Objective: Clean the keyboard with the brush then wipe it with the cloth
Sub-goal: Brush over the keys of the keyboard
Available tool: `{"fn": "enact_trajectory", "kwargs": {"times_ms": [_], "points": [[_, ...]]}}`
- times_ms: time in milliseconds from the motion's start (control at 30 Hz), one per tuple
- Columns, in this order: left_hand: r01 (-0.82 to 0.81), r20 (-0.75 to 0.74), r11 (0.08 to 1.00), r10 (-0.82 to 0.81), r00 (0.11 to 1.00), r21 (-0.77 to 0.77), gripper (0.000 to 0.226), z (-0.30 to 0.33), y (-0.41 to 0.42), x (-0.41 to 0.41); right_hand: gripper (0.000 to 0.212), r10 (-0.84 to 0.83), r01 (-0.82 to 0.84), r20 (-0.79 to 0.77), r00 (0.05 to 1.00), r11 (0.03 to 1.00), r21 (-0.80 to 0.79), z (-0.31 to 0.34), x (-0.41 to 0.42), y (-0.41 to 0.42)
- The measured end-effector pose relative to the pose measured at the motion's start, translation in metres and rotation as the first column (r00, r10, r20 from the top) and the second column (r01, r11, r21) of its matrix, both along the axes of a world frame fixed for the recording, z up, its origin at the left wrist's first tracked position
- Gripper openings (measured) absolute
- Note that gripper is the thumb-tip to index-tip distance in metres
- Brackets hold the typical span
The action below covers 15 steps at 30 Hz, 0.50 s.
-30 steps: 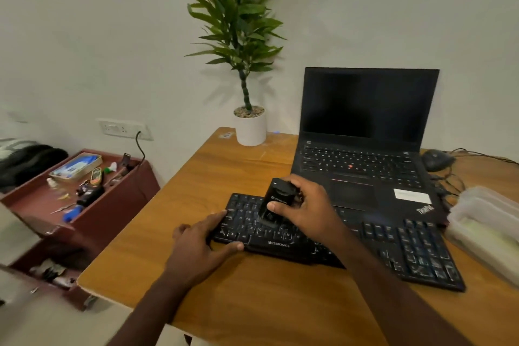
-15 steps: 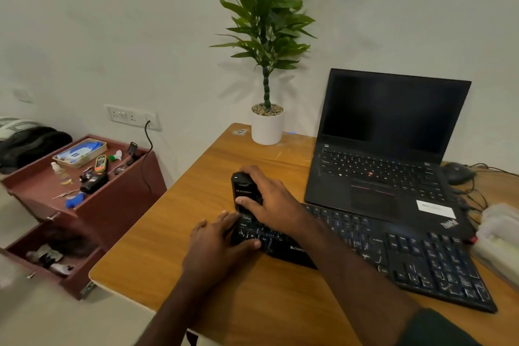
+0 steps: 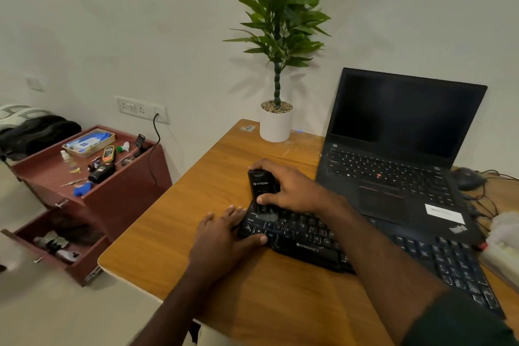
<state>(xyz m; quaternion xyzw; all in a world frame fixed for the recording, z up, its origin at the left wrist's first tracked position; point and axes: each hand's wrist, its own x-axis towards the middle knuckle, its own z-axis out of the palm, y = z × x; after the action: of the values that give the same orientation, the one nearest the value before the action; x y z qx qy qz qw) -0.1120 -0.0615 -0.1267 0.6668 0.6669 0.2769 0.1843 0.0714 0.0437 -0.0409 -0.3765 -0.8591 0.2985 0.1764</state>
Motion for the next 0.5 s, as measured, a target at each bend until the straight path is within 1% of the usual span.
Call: {"fn": "enact_trajectory", "kwargs": {"times_ms": [33,133,167,267,400,433,467,500], "points": [[0.006,-0.006,1.0,-0.006,1.0,0.004,0.107,0.0,0.0,0.0,0.059,-0.024,0.024,-0.02,1.0,1.0,0.005,0.002,0.0,0.002],[0.006,0.004,1.0,-0.006,1.0,0.014,0.114,0.001,0.001,-0.001,0.06,-0.117,0.126,-0.196,0.974,0.991,0.037,-0.004,-0.008,-0.002],[0.002,0.001,1.0,-0.002,1.0,0.014,0.115,0.001,0.001,-0.001,0.061,-0.126,0.141,-0.226,0.966,0.989,0.05,-0.01,-0.011,-0.005],[-0.006,-0.006,1.0,0.006,1.0,0.0,0.114,0.005,-0.001,0.0,0.062,-0.089,0.102,-0.196,0.976,0.993,0.056,-0.023,-0.013,-0.01],[-0.026,-0.022,0.999,0.025,0.999,-0.029,0.107,0.012,-0.004,0.002,0.058,-0.012,0.011,-0.046,0.999,1.0,-0.022,-0.004,0.0,0.004],[-0.031,-0.029,0.999,0.029,0.999,-0.04,0.104,0.013,-0.004,0.004,0.057,-0.007,0.006,-0.031,0.999,0.999,-0.032,0.001,0.002,0.008],[-0.031,-0.034,0.999,0.029,0.999,-0.045,0.104,0.013,-0.005,0.004,0.057,-0.025,0.024,-0.047,0.999,0.999,-0.03,0.004,0.003,0.01],[-0.031,-0.036,0.999,0.029,0.999,-0.043,0.106,0.013,-0.004,0.005,0.057,-0.065,0.064,-0.094,0.993,0.998,-0.015,0.004,0.002,0.01]]}}
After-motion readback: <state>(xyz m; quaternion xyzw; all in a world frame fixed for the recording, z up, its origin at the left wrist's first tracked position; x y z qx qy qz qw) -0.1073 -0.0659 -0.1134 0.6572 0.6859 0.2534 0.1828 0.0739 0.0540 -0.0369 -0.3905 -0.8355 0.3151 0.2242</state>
